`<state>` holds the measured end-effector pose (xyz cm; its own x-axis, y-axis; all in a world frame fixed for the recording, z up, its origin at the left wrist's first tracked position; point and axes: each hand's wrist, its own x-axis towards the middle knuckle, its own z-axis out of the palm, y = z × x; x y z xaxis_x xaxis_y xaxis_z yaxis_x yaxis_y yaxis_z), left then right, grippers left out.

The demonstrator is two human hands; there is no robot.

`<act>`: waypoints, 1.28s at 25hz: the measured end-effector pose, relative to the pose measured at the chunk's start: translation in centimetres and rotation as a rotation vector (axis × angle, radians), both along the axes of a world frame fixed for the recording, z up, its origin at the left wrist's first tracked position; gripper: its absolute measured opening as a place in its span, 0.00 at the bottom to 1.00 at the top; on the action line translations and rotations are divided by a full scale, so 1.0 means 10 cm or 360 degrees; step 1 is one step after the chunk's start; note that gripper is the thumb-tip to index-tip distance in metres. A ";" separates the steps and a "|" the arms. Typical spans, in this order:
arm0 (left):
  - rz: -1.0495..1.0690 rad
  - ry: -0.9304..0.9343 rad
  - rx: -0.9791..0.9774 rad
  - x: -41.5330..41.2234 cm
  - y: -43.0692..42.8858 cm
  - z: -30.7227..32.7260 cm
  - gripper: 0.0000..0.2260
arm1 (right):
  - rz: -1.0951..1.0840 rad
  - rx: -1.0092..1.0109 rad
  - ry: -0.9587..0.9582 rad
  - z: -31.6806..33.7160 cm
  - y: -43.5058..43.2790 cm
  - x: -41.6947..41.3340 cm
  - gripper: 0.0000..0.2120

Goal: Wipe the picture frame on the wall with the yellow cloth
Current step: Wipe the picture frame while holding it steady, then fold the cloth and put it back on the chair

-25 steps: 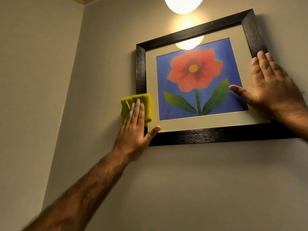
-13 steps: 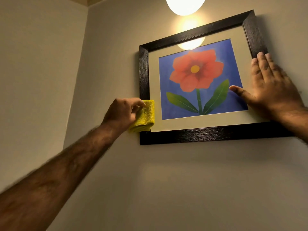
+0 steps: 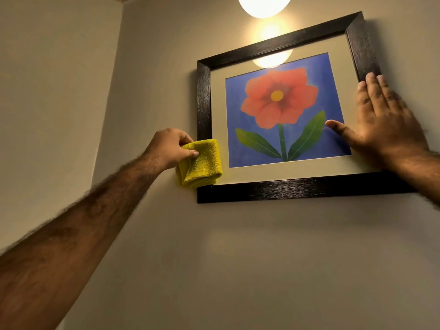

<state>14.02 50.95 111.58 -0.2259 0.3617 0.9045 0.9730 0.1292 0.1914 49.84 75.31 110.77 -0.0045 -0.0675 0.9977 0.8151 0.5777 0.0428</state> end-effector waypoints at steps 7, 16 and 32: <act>-0.0268 -0.0346 0.0126 -0.18 -0.26 -0.25 0.15 | 0.0031 -0.0090 -0.0024 0.03 0.02 0.03 0.54; -0.0445 -0.0701 0.0156 -0.48 -0.93 -0.67 0.16 | 0.0844 0.0333 -0.0638 -0.28 -1.38 -1.05 0.36; -0.0494 -0.1486 0.0163 -1.38 -2.56 -2.36 0.16 | 0.2895 -0.2512 -0.0594 -2.38 -2.93 -3.77 0.05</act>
<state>0.23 25.30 88.02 -0.7728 0.4557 0.4418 0.4138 -0.1661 0.8951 12.14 46.03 86.94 -0.9278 0.2634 0.2644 -0.2376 0.1293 -0.9627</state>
